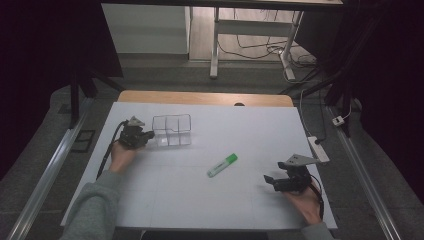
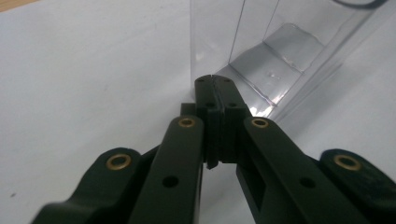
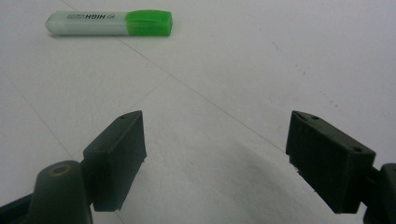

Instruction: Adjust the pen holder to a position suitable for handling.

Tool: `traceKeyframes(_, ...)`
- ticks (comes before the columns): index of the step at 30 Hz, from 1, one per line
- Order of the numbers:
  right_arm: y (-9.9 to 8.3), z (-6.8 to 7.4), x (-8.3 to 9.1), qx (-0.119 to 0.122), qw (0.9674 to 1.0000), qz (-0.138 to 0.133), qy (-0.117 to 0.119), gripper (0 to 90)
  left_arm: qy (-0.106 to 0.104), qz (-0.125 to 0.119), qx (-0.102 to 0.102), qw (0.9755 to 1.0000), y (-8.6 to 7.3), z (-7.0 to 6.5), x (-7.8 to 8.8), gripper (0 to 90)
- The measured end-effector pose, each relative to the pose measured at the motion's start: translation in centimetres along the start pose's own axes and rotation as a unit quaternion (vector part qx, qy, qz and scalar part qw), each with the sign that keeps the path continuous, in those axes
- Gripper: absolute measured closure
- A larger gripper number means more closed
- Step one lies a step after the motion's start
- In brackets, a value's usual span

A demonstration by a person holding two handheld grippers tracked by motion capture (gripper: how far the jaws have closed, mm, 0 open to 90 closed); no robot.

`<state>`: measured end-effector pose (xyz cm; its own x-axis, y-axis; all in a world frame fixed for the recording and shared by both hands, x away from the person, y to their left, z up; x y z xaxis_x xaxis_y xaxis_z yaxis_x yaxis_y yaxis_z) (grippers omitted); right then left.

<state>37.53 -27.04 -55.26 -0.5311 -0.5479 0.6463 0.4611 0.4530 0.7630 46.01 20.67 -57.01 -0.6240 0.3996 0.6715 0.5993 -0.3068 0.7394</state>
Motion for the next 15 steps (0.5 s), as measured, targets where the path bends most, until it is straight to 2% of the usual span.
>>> traceKeyframes(15, 0.0, 0.1, 0.0, -0.002, 1.0, -0.003, 0.0, 19.8, -0.019, -0.005, -0.022, 0.9996, 2.4, -2.5, -2.2, 88.7)
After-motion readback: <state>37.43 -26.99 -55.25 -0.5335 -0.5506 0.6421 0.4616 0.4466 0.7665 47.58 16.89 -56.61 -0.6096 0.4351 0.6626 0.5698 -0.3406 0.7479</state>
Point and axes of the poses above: each handheld gripper's, and its own axes: x roughly backward along the jaws, y roughly out of its top, z roughly to its left, the point moved 7 cm from there along -x, roughly forward along the jaws, and after that the axes turned 1 degree about y, right-handed, at the moved point
